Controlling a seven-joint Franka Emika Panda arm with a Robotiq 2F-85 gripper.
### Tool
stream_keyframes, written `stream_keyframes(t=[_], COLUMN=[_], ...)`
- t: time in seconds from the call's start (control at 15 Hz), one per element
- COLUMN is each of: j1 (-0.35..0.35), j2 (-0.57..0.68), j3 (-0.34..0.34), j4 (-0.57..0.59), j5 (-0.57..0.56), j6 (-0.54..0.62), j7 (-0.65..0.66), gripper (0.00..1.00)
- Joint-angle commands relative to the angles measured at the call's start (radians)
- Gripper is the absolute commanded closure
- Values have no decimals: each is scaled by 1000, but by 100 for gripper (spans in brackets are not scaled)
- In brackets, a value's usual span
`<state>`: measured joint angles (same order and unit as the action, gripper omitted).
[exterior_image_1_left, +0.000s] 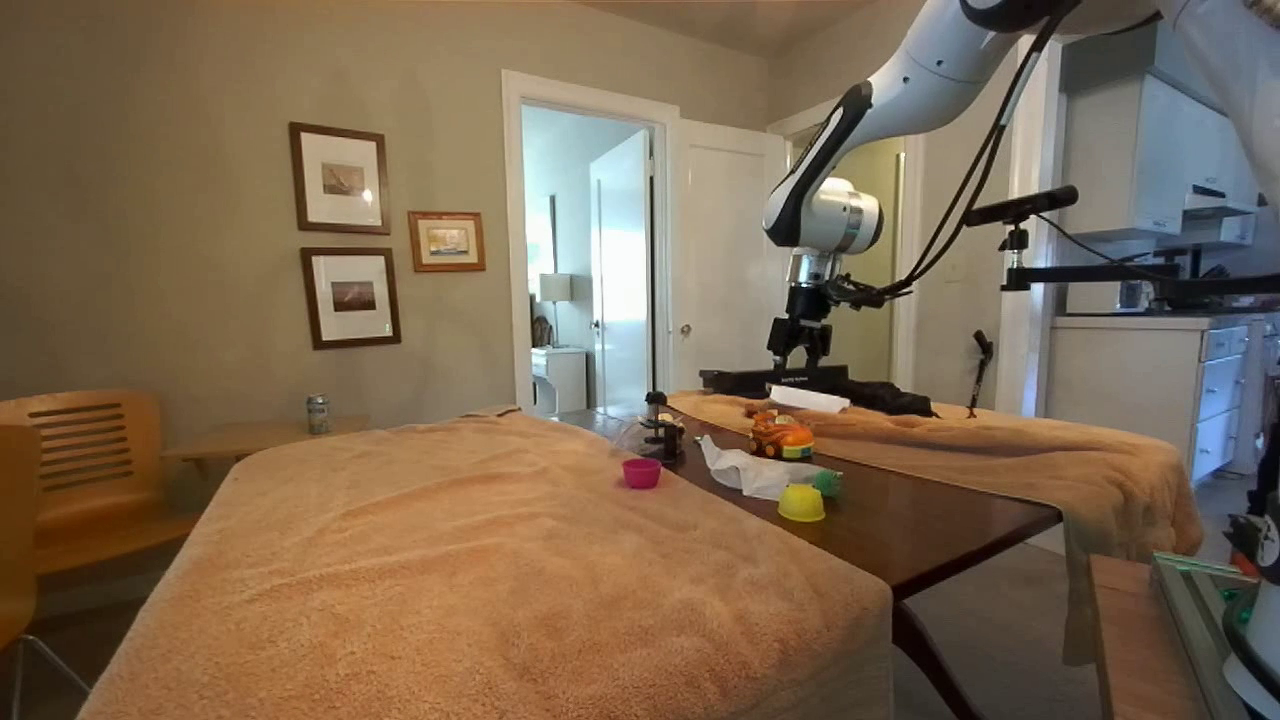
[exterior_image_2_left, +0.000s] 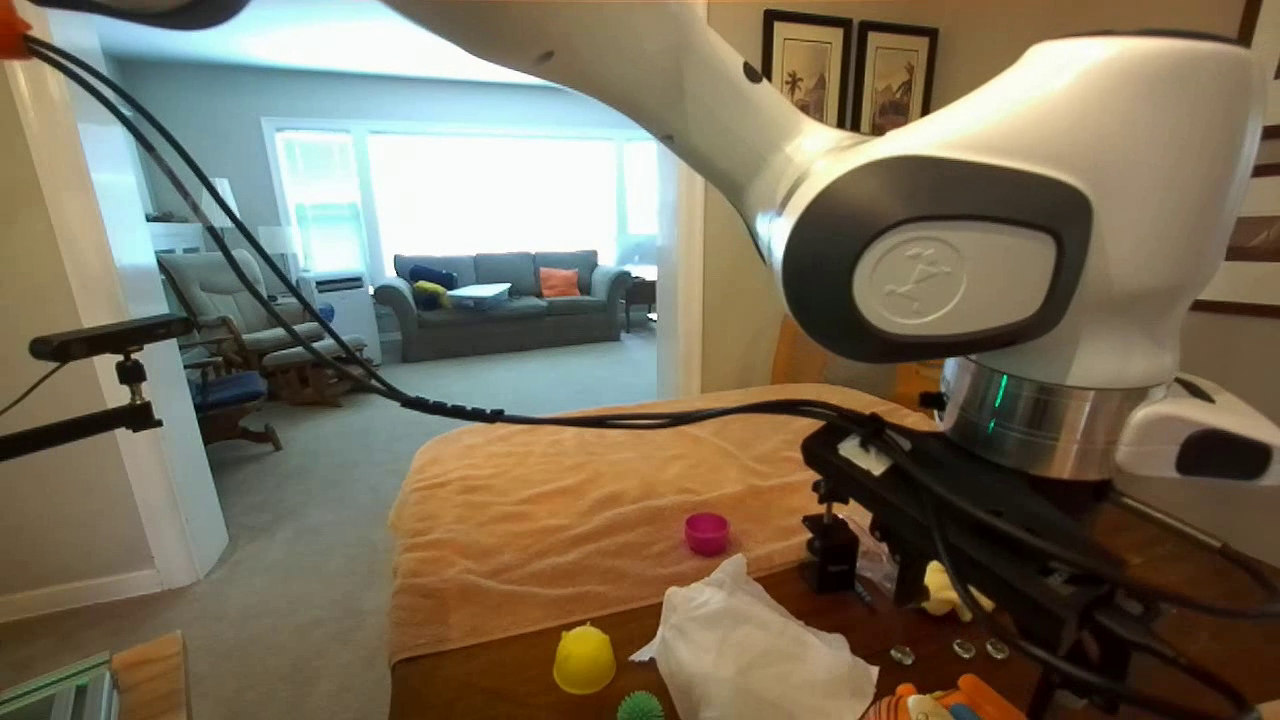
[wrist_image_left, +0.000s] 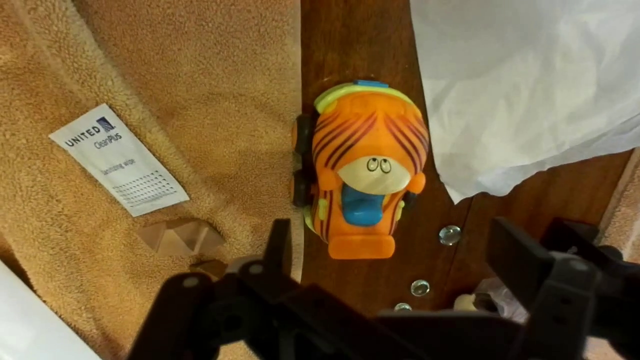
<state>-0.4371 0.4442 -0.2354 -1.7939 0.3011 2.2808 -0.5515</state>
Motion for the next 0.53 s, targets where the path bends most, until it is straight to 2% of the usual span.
stream_keyframes(t=[0.0,0.47], j1=[-26,-21], j2=[3,50], j3=[29,26], j4=[10,21], j5=[-19,-44], j6=[-4,11], j7=[14,50], gripper=[0,0])
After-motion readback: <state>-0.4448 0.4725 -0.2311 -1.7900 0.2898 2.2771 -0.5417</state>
